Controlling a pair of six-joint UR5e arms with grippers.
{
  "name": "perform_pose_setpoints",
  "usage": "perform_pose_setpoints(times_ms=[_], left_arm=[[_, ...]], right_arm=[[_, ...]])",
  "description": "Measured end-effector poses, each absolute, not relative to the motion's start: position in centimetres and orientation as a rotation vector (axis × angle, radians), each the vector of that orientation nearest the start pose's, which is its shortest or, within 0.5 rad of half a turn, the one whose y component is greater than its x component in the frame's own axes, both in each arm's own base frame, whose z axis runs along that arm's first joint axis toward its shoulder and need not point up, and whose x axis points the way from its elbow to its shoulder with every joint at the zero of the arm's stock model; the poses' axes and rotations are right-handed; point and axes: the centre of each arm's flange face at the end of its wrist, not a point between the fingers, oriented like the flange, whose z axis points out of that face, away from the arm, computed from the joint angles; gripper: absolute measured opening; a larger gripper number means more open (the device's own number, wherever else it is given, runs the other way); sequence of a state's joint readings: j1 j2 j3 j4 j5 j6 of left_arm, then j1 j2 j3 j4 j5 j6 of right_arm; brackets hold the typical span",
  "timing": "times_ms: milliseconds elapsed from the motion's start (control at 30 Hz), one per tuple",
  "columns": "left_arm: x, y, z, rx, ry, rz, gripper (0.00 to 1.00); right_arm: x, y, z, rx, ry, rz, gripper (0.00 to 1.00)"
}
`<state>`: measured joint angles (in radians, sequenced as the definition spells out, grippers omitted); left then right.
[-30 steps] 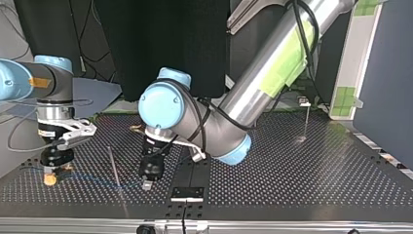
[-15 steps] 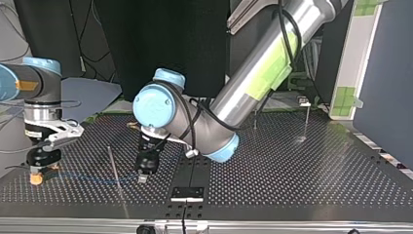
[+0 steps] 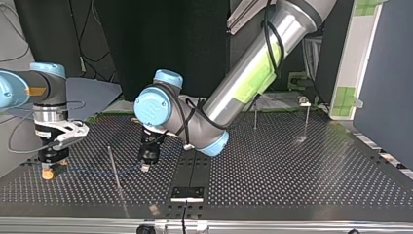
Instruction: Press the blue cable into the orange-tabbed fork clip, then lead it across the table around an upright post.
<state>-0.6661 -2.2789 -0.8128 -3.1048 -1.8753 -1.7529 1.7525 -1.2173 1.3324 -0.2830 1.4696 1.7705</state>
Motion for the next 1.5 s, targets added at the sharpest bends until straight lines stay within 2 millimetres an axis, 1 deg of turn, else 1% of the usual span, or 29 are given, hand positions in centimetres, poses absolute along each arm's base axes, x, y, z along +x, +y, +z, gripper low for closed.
perform_pose_setpoints(times_ms=[167,267,500,667,900,967,1000,1033,1100,1133,1200,1233,1300,1467,1500], left_arm=[[54.5,-55.7,40.9,0.106,1.498,-0.460,0.00],[54.8,-55.6,40.2,0.100,1.499,-0.460,0.00],[54.6,-55.7,38.0,0.084,1.501,-0.471,0.00],[54.8,-55.5,37.6,0.075,1.498,-0.469,0.00],[54.9,-55.3,37.5,0.063,1.496,-0.461,0.00],[54.9,-55.3,37.5,0.062,1.495,-0.461,0.00],[55.0,-55.3,37.5,0.061,1.493,-0.461,0.02],[55.0,-55.3,37.5,0.061,1.492,-0.461,0.02],[55.0,-55.4,37.5,0.059,1.489,-0.462,0.11],[55.0,-55.4,37.6,0.058,1.487,-0.463,0.11],[55.0,-55.4,37.6,0.058,1.484,-0.466,0.30],[55.1,-55.4,37.6,0.058,1.484,-0.467,0.30],[55.1,-55.3,37.3,0.061,1.485,-0.471,0.40],[55.3,-55.1,35.9,0.064,1.489,-0.498,0.40],[55.4,-55.1,35.4,0.064,1.490,-0.510,0.44]], right_arm=[[25.2,-62.0,42.7,1.213,-1.108,1.631,0.00],[25.1,-62.3,42.0,1.222,-1.117,1.624,0.00],[25.5,-62.5,39.1,1.263,-1.152,1.603,0.00],[25.9,-62.6,37.6,1.286,-1.169,1.595,0.00],[26.8,-62.5,34.5,1.337,-1.195,1.579,0.00],[26.9,-62.4,33.9,1.343,-1.199,1.575,0.00],[26.9,-62.4,33.6,1.346,-1.200,1.573,0.00],[26.9,-62.4,33.5,1.347,-1.201,1.572,0.00],[26.9,-62.3,33.3,1.349,-1.202,1.571,0.00],[27.0,-62.3,33.1,1.350,-1.203,1.570,0.00],[27.0,-62.1,32.5,1.352,-1.206,1.569,0.00],[27.1,-62.1,32.3,1.353,-1.205,1.569,0.00],[27.2,-61.9,31.9,1.353,-1.199,1.572,0.00],[27.5,-61.8,31.6,1.358,-1.182,1.570,0.00],[27.6,-61.7,31.6,1.361,-1.178,1.567,0.00]])
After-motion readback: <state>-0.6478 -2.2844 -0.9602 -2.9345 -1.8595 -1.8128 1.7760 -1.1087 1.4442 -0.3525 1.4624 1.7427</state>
